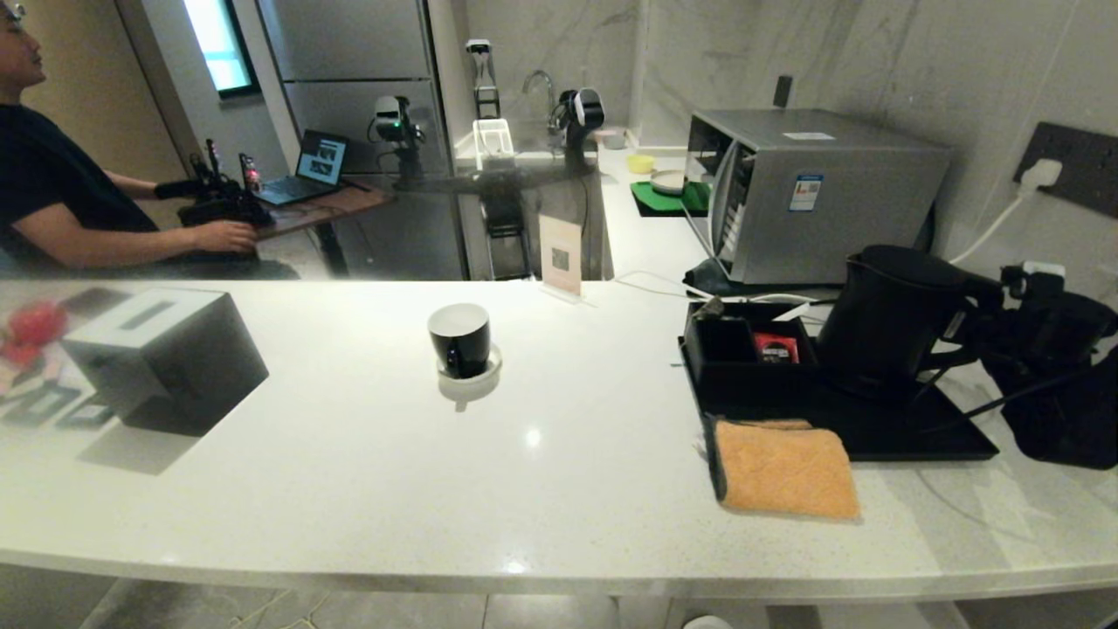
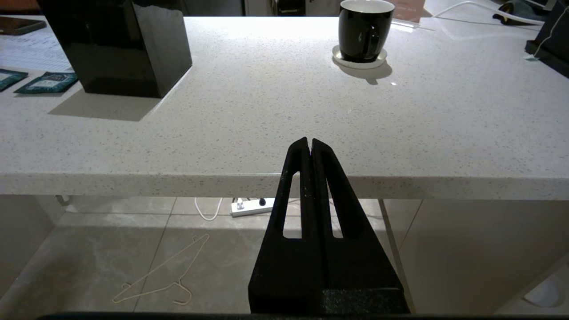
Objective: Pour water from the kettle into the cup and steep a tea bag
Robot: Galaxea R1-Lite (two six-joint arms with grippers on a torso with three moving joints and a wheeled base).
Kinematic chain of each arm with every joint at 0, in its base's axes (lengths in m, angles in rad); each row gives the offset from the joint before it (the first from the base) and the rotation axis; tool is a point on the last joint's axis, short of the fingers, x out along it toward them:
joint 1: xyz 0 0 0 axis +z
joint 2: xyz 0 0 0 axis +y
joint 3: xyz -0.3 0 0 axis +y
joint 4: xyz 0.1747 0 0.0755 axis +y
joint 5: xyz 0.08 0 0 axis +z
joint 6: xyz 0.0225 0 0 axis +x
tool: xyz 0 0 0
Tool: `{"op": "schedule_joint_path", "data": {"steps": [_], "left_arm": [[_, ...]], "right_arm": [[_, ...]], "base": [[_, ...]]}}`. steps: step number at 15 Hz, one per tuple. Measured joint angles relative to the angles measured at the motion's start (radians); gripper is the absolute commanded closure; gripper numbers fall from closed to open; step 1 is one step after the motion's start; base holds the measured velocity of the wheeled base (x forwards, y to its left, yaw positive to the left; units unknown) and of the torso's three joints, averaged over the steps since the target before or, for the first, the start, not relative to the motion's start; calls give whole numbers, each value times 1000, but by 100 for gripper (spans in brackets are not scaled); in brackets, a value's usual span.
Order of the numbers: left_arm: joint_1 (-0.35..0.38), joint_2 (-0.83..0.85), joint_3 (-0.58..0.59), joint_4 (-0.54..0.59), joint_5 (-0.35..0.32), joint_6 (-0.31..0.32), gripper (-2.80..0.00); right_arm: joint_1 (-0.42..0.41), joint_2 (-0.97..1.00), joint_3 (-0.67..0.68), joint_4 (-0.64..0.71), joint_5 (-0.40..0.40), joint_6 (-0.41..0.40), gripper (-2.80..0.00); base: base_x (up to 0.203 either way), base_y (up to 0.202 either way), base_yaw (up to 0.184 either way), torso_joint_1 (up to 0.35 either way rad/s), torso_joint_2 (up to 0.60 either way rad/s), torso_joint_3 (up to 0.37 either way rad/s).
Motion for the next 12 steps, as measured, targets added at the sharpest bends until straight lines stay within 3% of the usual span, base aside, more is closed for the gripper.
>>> {"op": "schedule_joint_path", "data": {"steps": [12], "left_arm": [[0,0,0,0,0,0,0]], "right_arm": [[0,-50,16,-1,0,1,0]], "base": [[0,0,0,0,0,0]]}}
